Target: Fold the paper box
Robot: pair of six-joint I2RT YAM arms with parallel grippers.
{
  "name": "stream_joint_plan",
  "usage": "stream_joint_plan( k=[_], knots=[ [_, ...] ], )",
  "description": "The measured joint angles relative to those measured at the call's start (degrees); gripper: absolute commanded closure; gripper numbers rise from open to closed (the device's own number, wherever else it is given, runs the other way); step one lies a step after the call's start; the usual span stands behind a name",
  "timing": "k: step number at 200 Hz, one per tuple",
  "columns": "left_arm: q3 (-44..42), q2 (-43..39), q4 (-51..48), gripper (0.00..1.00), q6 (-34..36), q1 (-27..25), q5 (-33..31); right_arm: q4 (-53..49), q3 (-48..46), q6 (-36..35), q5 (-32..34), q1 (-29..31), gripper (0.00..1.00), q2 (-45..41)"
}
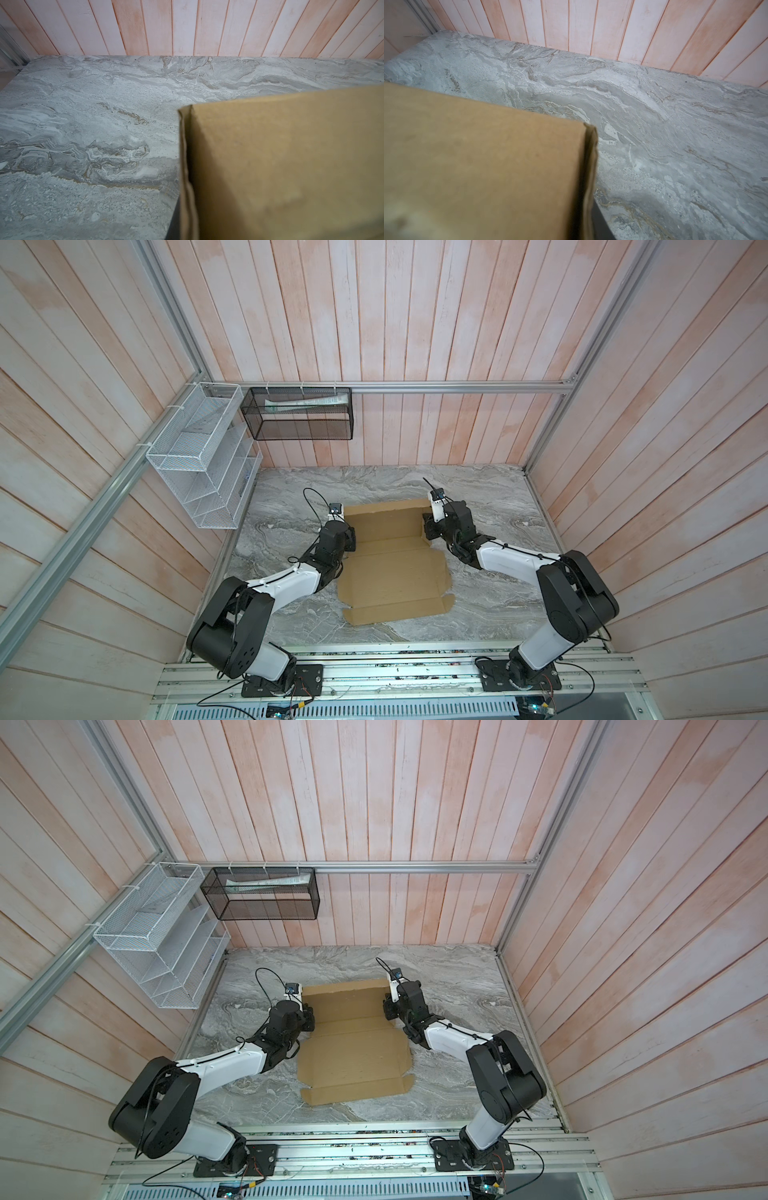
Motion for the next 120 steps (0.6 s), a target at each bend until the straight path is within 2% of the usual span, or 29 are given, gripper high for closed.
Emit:
stream_joint_plan(
  k=[39,120],
  knots=[
    [-0.4,0.0,0.0,1.0,-0.1,0.0,-0.1,-1.3,0.9,0.4,3.4,1.2,0.8,0.4],
    [-0.9,-0.1,0.0,1.0,-0.3,0.0,-0.2,-4.0,1.5,0.5,5.4,1.9,0.84,0.5]
  ],
)
